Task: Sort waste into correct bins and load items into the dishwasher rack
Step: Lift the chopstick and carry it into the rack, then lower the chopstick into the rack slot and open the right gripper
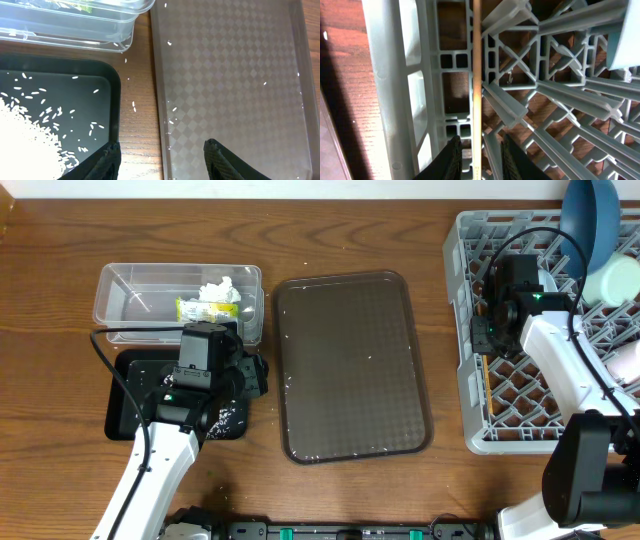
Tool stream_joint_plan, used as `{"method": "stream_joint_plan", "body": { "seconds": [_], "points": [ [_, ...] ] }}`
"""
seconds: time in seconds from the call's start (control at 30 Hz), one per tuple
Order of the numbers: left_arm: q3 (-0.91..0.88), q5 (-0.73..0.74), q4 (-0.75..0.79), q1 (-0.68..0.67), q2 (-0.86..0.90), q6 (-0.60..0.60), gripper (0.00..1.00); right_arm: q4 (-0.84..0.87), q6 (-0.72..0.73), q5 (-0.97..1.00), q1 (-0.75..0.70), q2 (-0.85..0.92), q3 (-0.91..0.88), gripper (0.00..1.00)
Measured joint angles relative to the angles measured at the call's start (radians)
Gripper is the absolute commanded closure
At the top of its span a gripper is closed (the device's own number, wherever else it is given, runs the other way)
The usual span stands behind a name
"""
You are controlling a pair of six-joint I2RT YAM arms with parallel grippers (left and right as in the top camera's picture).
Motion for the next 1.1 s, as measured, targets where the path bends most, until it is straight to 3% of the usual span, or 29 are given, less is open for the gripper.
{"method": "stream_joint_plan", "body": {
  "seconds": [0.13, 0.17, 0.2, 0.23, 0.37, 0.6, 0.9, 1.1],
  "points": [
    [0.0, 0.0, 0.0, 0.0, 0.0, 0.001, 0.44, 0.03, 0.011, -0.034, 0.0, 0.0, 0.0, 0.7],
    [0.0, 0.0, 0.0, 0.0, 0.0, 0.002, 0.44, 0.043, 0.019, -0.046, 0.0, -0.001, 0.0, 0.62],
    [0.0, 0.0, 0.0, 0.0, 0.0, 0.006, 0.44, 0.059, 0.028, -0.055, 0.0, -0.004, 0.0, 0.48],
    [0.0, 0.0, 0.0, 0.0, 0.0, 0.008, 0.36, 0.074, 0.034, -0.065, 0.0, -0.01, 0.0, 0.36],
    [0.01, 0.0, -0.002, 0.0, 0.0, 0.029, 0.23, 0.167, 0.051, -0.129, -0.023, -0.082, 0.0, 0.01],
    [0.055, 0.0, -0.063, 0.0, 0.0, 0.035, 0.14, 0.157, 0.051, -0.265, -0.038, -0.152, 0.0, 0.01],
    [0.055, 0.0, -0.135, 0.0, -0.007, 0.037, 0.12, 0.032, 0.055, -0.302, -0.125, -0.235, -0.001, 0.01],
    [0.055, -0.058, -0.145, 0.0, -0.104, 0.05, 0.11, 0.029, 0.055, -0.304, -0.183, -0.336, -0.003, 0.01]
  ]
}}
